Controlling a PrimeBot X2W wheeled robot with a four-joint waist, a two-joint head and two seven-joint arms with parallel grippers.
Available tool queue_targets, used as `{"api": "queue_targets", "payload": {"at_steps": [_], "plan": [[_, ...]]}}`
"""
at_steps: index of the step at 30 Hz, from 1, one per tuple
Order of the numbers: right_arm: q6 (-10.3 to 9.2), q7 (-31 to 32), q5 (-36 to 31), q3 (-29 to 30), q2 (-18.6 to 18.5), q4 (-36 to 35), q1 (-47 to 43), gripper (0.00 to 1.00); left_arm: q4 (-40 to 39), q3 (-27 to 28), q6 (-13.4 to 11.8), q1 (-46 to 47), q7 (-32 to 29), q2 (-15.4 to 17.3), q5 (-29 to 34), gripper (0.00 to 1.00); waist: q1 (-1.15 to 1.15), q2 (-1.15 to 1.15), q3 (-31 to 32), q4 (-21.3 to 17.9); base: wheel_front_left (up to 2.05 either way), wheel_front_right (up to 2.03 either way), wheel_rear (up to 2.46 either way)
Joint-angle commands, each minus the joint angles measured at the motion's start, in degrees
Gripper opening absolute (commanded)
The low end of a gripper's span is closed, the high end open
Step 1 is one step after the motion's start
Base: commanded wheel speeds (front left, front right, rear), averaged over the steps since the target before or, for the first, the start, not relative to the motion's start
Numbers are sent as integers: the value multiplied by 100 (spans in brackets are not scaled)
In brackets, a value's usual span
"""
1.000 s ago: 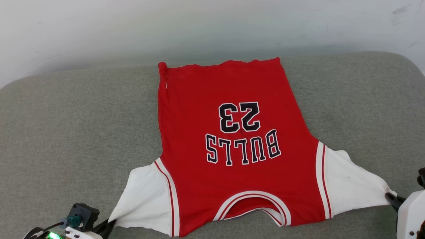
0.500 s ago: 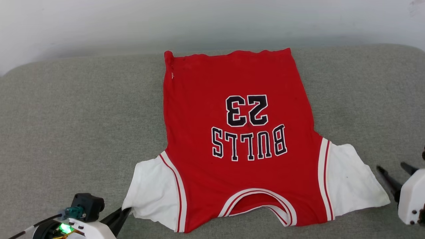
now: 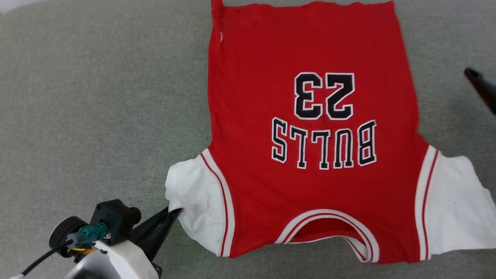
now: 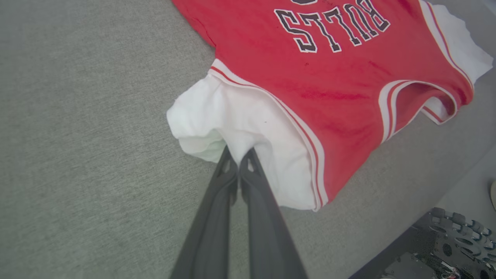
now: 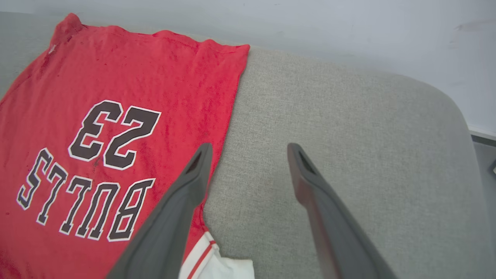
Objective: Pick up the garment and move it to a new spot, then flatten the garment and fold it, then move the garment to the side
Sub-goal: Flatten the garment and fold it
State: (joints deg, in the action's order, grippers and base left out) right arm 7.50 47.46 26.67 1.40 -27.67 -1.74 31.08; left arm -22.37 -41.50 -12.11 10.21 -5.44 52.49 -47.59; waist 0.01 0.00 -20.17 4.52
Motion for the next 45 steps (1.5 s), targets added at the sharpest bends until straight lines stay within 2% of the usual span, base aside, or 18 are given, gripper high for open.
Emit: {"api": "queue_targets", "payload": {"at_steps": [1,4,9,17,24,32,33,34,38,45], "plan": [[-2,225,-107,-17,-113,132,446,100,-143,-9,10,157,-42,-21,109,0,-1,0,-625,489,0,0,0],[-2,692,-294,-73,-241,496,1183,100,-379,-70,48,362,-115,-80,284,0,-1,0,-949,776,0,0,0],[-2,1454,-531,202,-382,1130,2135,100,-642,-251,260,771,-255,-226,680,0,-1,0,-1367,1389,0,0,0],[-2,1962,-1351,280,-715,1871,3065,100,-924,-475,409,1085,-333,-534,921,0,-1,0,-1691,2010,0,0,0],[-2,2062,-1802,494,-782,2268,3390,100,-988,-574,509,1186,-265,-741,967,0,-1,0,-1885,2277,0,0,0],[-1,2039,-1812,553,-678,2440,3038,100,-849,-611,592,1255,-156,-862,937,0,-1,0,-1959,2413,0,0,0],[-1,2027,-1825,596,-677,2470,2996,38,-835,-616,589,1260,-144,-874,934,0,-1,0,-1957,2427,0,0,0],[-1,2058,-1841,599,-700,2496,2932,0,-824,-616,594,1262,-141,-887,921,0,-1,0,-1950,2439,0,0,0],[-2,2099,-1838,619,-828,2483,2731,0,-751,-584,571,1235,-109,-861,901,0,-1,0,-1858,2425,0,0,0],[-2,1953,-1728,690,-711,2416,2311,0,-482,-515,428,1106,-42,-814,896,0,-1,0,-1436,2132,0,0,0]]}}
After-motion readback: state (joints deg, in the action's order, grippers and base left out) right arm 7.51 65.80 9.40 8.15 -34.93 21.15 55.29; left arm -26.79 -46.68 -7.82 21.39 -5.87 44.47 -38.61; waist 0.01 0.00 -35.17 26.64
